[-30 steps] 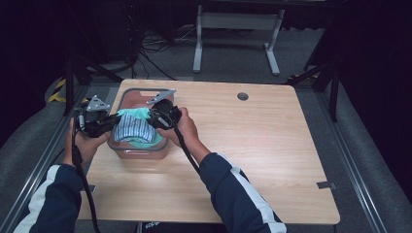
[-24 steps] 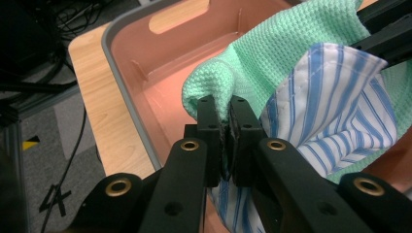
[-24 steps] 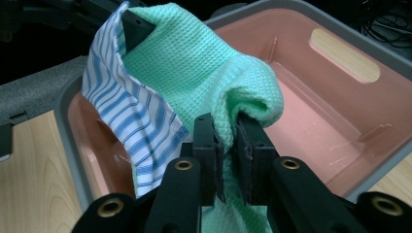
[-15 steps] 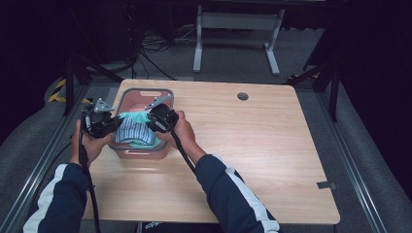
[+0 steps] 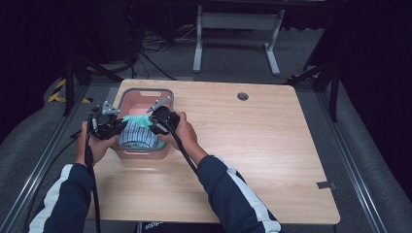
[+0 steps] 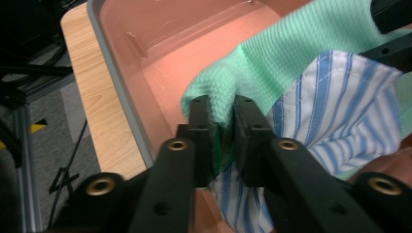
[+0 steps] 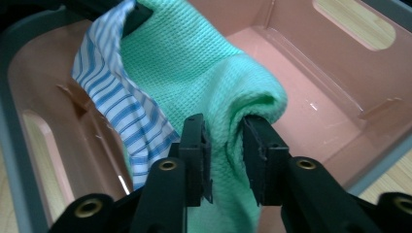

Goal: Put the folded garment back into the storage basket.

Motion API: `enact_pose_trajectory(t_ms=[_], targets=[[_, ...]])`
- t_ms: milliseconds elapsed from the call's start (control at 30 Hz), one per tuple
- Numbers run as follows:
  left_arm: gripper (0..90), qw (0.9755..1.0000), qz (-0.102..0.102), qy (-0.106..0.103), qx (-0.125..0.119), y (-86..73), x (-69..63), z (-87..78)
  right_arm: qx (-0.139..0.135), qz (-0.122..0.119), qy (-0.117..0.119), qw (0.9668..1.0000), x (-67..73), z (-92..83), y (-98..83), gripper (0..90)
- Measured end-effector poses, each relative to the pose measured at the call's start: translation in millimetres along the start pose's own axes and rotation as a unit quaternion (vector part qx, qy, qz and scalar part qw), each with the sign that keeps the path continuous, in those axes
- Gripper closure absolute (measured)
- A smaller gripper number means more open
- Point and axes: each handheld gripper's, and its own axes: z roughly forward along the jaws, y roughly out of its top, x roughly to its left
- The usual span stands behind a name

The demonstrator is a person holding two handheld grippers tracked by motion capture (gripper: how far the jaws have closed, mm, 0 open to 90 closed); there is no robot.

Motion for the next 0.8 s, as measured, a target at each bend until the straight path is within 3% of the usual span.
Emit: enact_pose_trajectory(t_ms=[167, 600, 800], targets=[[73.5, 0.9999, 0.002, -0.005, -0.011, -0.4, -2.9, -1.5, -0.002, 0.011, 0.001, 0.9999, -3.2, -3.2, -1.3, 66.8], [65.5, 0.9992, -0.003, -0.019, -0.034, -4.7, -14.5, -12.9, -0.003, -0.008, -0.003, 1.0000, -5.0, -12.7, -7.0, 60.1], [58.5, 0.9990, 0.010, -0.017, -0.041, -4.4, -24.2, -19.0, -0.003, -0.011, -0.006, 0.9999, -7.1, -18.3, -11.5, 53.5]])
